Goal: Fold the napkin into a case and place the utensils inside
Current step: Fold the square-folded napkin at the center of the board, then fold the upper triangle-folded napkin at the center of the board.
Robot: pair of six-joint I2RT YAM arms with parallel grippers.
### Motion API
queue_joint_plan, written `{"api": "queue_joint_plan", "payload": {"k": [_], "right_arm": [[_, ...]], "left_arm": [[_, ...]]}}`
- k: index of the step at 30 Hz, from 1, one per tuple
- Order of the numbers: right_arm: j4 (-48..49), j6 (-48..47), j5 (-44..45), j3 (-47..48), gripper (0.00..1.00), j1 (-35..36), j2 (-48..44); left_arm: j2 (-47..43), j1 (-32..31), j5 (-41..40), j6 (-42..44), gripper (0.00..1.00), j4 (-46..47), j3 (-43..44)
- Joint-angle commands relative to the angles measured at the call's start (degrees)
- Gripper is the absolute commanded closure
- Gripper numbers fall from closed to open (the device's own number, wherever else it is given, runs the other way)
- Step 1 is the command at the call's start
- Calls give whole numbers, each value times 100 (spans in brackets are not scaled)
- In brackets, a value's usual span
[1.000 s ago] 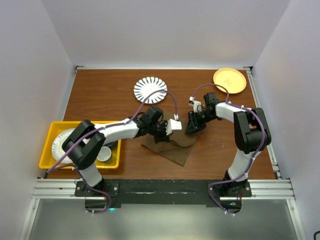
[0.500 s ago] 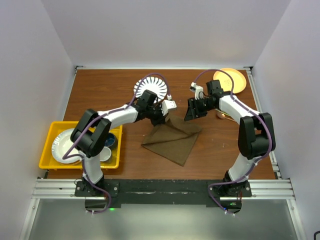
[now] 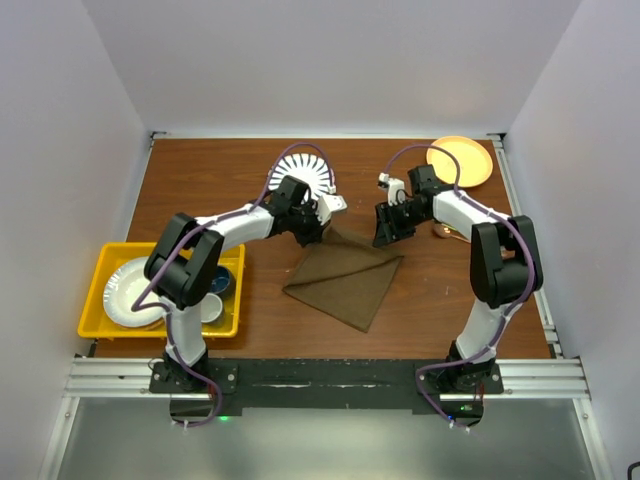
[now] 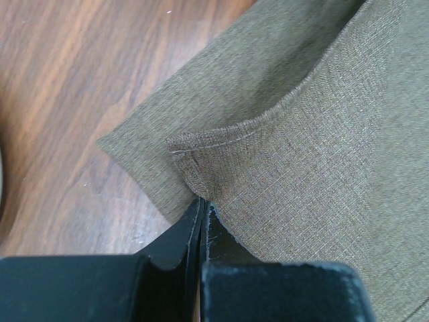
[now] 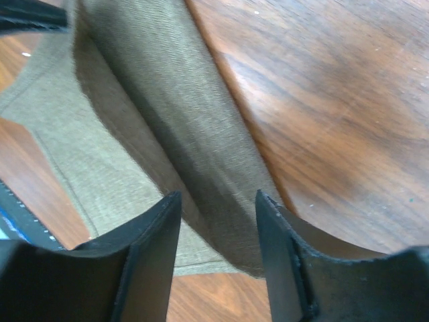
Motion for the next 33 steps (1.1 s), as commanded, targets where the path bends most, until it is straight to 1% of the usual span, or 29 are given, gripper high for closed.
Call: {"api": "queue_joint_plan", "payload": {"k": [1, 5, 9, 10, 11, 12, 14, 15, 16, 18, 20, 22, 25, 27, 30, 31, 32, 33], "right_arm": [[177, -246, 368, -10, 55, -8, 131], [230, -299, 430, -133, 59, -17, 201], [248, -361, 553, -177, 61, -8, 272], [256, -378, 571, -177, 61, -8, 263], [265, -387, 588, -168, 61, -17, 254], [265, -387, 580, -168, 62, -17, 263], [248, -378, 597, -142, 63, -17, 263], [256, -378, 632, -133, 63, -8, 263], [222, -413, 676, -116, 64, -17, 254], [186, -457, 737, -107, 67, -34, 228], [125, -519, 808, -124, 71, -43, 193], [55, -589, 843, -220, 72, -70, 149], [19, -677, 835, -448, 75, -70, 79], [-16, -695, 808, -572, 81, -61, 8], [-95, -695, 712, -809, 86, -70, -106], [-156, -721, 668, -862, 90, -70, -141], [-122, -651, 659, -863, 91, -61, -237], [-156, -651, 650, -845, 96, -70, -273]], "left_arm": [[-11, 48, -161, -65, 100, 85, 50], [68, 48, -301, -179, 100, 76, 76], [77, 57, -530, -268, 100, -29, 129], [51, 66, -574, -303, 98, -12, 120], [16, 75, -591, -320, 95, -12, 85], [-63, 92, -609, -347, 86, -12, 85], [-177, 136, -531, -443, 78, -47, 58], [-317, 188, -461, -470, 66, -73, 50], [-414, 198, -408, -522, 62, -108, 23], [-757, 224, -206, -514, 51, -143, -56], [-1160, 233, -170, -523, 49, -170, -187], [-1407, 242, -187, -558, 46, -249, -293], [-1838, 294, -91, -576, 46, -494, -416], [-2058, 312, 111, -567, 46, -688, -486], [-2217, 321, 322, -584, 46, -1092, -679], [-2252, 321, 366, -584, 46, -1189, -802], [-2339, 321, 453, -619, 46, -1224, -873], [-2384, 321, 489, -698, 46, -1216, -952]]}}
